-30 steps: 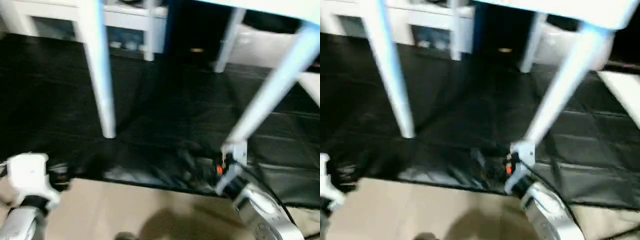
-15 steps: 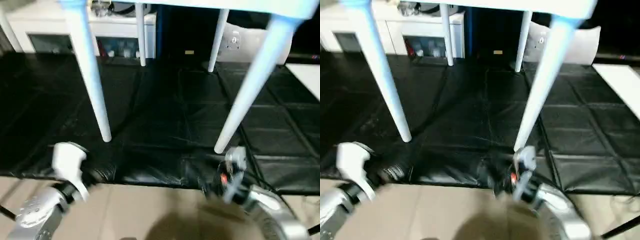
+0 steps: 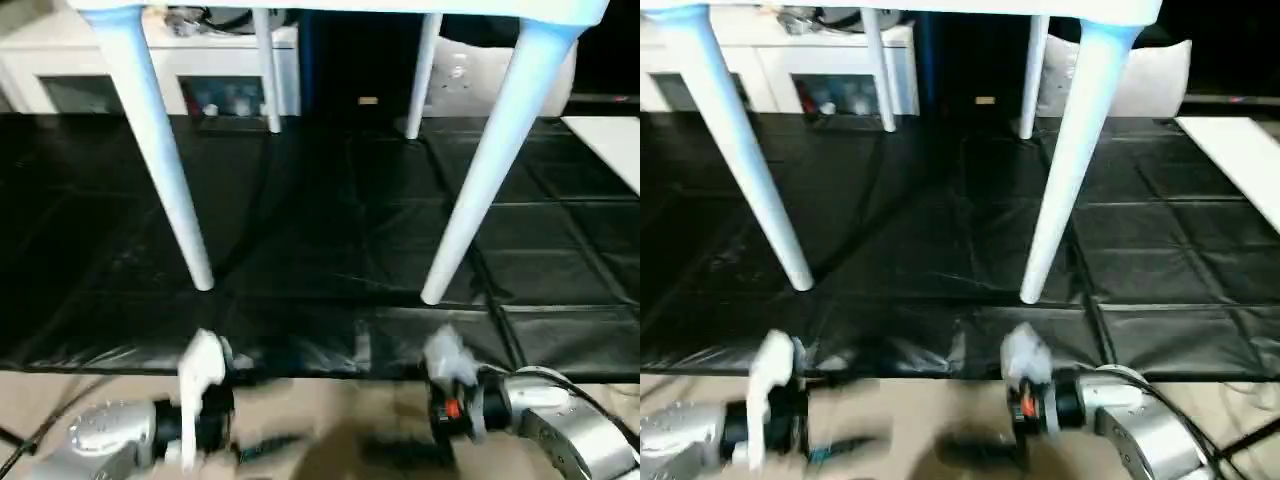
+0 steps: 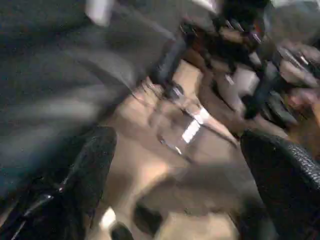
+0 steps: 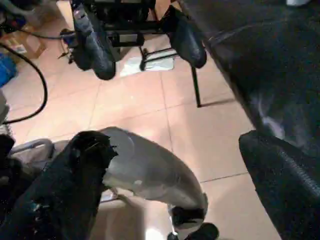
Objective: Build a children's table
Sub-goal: Flip table
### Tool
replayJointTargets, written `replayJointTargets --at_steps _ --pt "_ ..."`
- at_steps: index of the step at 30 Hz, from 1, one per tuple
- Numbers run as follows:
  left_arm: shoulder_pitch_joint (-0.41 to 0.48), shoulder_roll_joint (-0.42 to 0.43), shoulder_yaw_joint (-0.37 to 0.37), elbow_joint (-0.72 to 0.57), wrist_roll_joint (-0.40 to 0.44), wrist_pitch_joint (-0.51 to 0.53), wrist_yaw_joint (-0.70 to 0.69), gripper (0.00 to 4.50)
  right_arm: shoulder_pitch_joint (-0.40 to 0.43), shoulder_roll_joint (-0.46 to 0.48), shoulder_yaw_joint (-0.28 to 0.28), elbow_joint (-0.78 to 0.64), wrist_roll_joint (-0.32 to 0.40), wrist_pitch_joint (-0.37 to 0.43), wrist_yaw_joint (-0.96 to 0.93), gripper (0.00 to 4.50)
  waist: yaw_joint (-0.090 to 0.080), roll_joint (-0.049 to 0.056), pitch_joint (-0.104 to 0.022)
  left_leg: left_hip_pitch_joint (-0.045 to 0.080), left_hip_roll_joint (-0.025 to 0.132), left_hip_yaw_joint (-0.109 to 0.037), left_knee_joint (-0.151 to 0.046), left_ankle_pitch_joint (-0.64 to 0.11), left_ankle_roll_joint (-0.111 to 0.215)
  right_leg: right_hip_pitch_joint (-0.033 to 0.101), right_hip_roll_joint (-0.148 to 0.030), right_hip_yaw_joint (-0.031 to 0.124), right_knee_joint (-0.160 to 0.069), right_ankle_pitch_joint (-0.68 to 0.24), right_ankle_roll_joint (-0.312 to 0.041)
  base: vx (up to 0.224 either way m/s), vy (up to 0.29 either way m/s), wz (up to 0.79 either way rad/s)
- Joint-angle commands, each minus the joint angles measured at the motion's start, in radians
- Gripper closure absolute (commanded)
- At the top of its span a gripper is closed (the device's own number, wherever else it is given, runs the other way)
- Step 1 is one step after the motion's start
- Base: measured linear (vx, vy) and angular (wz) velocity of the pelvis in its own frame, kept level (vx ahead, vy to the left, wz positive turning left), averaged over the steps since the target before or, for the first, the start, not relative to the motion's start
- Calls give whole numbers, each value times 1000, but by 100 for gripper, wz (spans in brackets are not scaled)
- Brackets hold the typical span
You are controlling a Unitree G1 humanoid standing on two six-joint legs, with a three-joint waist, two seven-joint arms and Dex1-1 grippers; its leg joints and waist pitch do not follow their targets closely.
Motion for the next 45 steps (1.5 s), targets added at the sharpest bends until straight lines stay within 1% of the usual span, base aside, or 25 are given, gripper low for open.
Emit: replayJointTargets --at_steps 1,9,11,16,17,19,20,21,23,24,25,26,27,28,29,30,31,32,33,34,36,38,39,42,45 --pt "-5 -15 33 7 7 -25 61 6 -19 26 -46 4 40 39 -49 0 -4 -5 -30 -20 102 -40 -107 -138 65 29 -101 87 -96 -192 -208 0 0 0" --pt "-12 -185 169 -122 60 63 466 6 96 155 -224 -188 211 230 -413 0 7 -10 -33 -18 105 -41 -106 -103 38 32 -99 89 -91 -104 -182 0 0 0" --pt "-16 -218 164 -136 178 56 579 6 162 213 -239 -250 166 220 -515 0 6 -7 -31 -21 101 -39 -107 -110 40 31 -96 88 -99 -124 -159 0 0 0" --pt "-4 -261 148 -128 163 43 632 6 193 281 -246 -238 62 97 -617 0 0 3 -30 -26 96 -44 -114 -129 4 30 -97 86 -112 -203 -106 0 0 0" --pt "-4 -266 139 -134 165 41 633 6 202 285 -242 -251 72 117 -637 0 -1 7 -32 -30 96 -46 -108 -62 17 25 -91 86 -107 -121 -116 0 0 0" --pt "-13 -263 136 -135 162 57 631 6 200 287 -242 -251 66 114 -650 0 -1 4 -72 -45 71 -41 -43 419 151 -1 -56 64 -52 417 -187 0 0 0" --pt "-15 -267 139 -135 156 55 625 6 198 287 -243 -255 68 111 -646 0 -1 6 -70 -57 64 -36 -43 465 182 -13 -50 55 -53 469 -200 0 0 0" --pt "-16 -274 143 -132 146 42 615 6 196 284 -245 -260 80 106 -625 0 3 -1 -91 -68 43 -30 -20 503 231 -20 -45 47 -45 549 -223 0 0 0" --pt "-12 -281 142 -127 140 18 595 6 197 272 -245 -268 95 97 -576 0 7 -4 -92 -93 37 -23 -18 385 286 -39 -45 35 -67 466 -238 -62 9 4" --pt "-6 -275 135 -120 143 2 579 6 196 258 -242 -267 101 95 -543 0 9 3 -74 -89 52 -18 -31 89 259 -34 -66 33 -108 86 -213 -110 14 2" --pt "1 -261 120 -112 150 -12 559 6 196 237 -234 -263 108 95 -496 0 5 16 -44 -52 78 -22 -58 -280 158 -32 -77 20 -148 -433 -121 -120 27 -1" --pt "6 -257 114 -111 151 -16 552 6 196 225 -228 -261 110 95 -474 0 -7 20 -24 -34 89 -30 -69 -422 93 -45 -71 15 -164 -598 -55 -120 27 -1" --pt "7 -256 111 -111 151 -17 550 6 196 220 -226 -260 111 94 -465 0 -35 31 9 0 103 -50 -100 -706 -14 -56 -36 -44 -195 -731 60 -127 33 -2" --pt "15 -250 101 -114 152 -24 541 6 197 201 -216 -252 111 91 -436 0 -7 46 8 -101 167 -53 -237 -931 -60 67 -10 -17 60 -417 11 -159 29 5" --pt "18 -248 98 -116 150 -24 538 6 197 194 -212 -250 112 92 -426 0 29 36 4 -127 156 -23 -236 -943 -74 77 1 -7 95 -231 -10 -159 29 5" --pt "21 -246 95 -118 148 -24 535 6 198 187 -209 -247 113 92 -416 0 61 36 -5 -81 121 30 -237 -860 -44 40 5 43 105 -224 -22 -97 -29 8" --pt "24 -242 92 -119 144 -20 529 6 198 178 -203 -243 115 93 -398 0 20 -11 -15 -31 105 8 -180 -728 -49 24 -42 94 39 -414 5 -31 -92 -8" --pt "35 -226 83 -123 127 -4 502 6 200 153 -183 -233 118 96 -353 0 30 -36 33 49 42 -22 48 -368 -53 -100 -189 134 -214 -1036 20 -31 -92 -8" --pt "41 -210 76 -123 122 4 481 6 198 138 -170 -225 114 96 -327 0 43 -27 6 -7 15 -74 69 8 2 -19 -192 176 -202 -1051 1 -36 -50 -19" --pt "41 -210 76 -123 122 4 481 6 198 138 -170 -225 114 96 -327 0 42 -32 14 -32 33 -76 -4 -17 -27 14 -148 127 -172 -893 -16 0 0 0" --pt "46 -192 67 -120 117 14 455 6 194 121 -152 -213 98 87 -302 0 51 -7 -15 2 80 -79 -100 -257 -36 2 -60 103 -107 -518 -67 0 0 0" --pt "50 -151 50 -94 124 34 408 6 172 101 -124 -151 49 56 -264 0 31 -8 -28 -22 90 -81 -120 -212 13 34 -58 103 -81 -190 -125 0 0 0" --pt "50 -115 33 -67 120 79 378 6 148 96 -107 -89 7 30 -250 0 21 5 -25 -23 92 -75 -129 -248 21 29 -63 99 -92 -190 -141 0 0 0" --pt "31 -45 -18 67 191 159 369 6 80 104 -54 88 -101 -37 -260 0 7 8 -23 -25 81 -64 -129 -281 -8 23 -70 107 -102 -222 -147 0 0 0" --pt "3 -46 -29 195 250 173 408 6 29 120 -11 234 -177 -84 -295 0 -7 -7 -27 -28 82 -55 -126 -222 2 31 -74 110 -105 -166 -159 0 0 0"
